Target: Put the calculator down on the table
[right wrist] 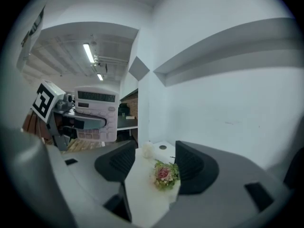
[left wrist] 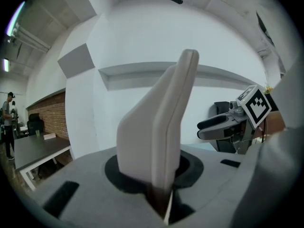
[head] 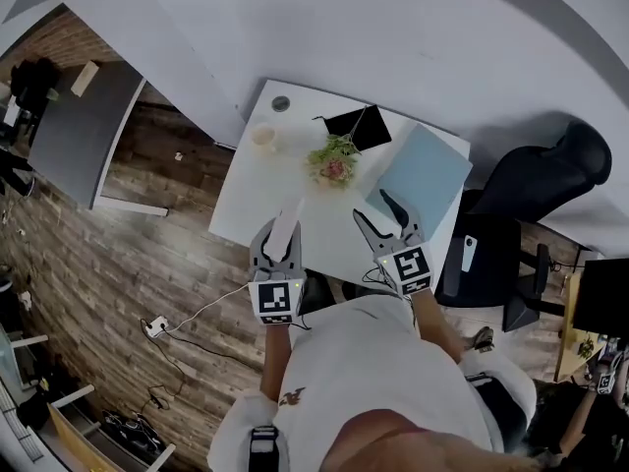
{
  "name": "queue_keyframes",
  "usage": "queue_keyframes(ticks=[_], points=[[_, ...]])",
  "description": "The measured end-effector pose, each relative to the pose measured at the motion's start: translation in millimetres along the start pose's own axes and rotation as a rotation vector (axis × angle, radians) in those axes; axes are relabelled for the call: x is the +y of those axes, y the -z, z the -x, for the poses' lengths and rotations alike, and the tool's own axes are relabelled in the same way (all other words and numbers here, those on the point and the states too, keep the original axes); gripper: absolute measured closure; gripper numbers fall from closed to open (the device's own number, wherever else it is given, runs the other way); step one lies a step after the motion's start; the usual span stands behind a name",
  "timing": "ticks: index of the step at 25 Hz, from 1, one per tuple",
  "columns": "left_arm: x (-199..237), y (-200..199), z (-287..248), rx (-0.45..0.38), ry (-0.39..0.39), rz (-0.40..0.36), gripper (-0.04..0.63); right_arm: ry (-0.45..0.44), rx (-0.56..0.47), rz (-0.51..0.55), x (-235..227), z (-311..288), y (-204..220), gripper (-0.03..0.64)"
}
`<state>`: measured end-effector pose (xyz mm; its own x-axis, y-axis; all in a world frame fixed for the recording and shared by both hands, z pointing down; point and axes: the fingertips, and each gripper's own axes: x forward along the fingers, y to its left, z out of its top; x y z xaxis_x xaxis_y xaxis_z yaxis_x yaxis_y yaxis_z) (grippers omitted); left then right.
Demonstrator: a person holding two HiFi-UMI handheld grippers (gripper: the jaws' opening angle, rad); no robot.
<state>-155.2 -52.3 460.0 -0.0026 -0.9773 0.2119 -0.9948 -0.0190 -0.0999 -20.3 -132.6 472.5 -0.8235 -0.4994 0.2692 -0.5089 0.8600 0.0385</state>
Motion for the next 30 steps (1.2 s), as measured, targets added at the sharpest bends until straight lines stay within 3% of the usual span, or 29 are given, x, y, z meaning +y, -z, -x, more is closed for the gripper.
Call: queue_keyframes(ticks=[19,26,30], points=[[53,41,-63,0.043,0.367,0.024,0.503,0.311,0.132,-0.071,6,-42,23,0.367],[43,61,-77,0.088,0.489,0.064,0.503,0.367,0.185,-0.107,10,-39,40,0.37],[37,76,-81,0.124,0.519,0.094,0.503,0.358,0.221,-0.123,11,-41,57,0.374]])
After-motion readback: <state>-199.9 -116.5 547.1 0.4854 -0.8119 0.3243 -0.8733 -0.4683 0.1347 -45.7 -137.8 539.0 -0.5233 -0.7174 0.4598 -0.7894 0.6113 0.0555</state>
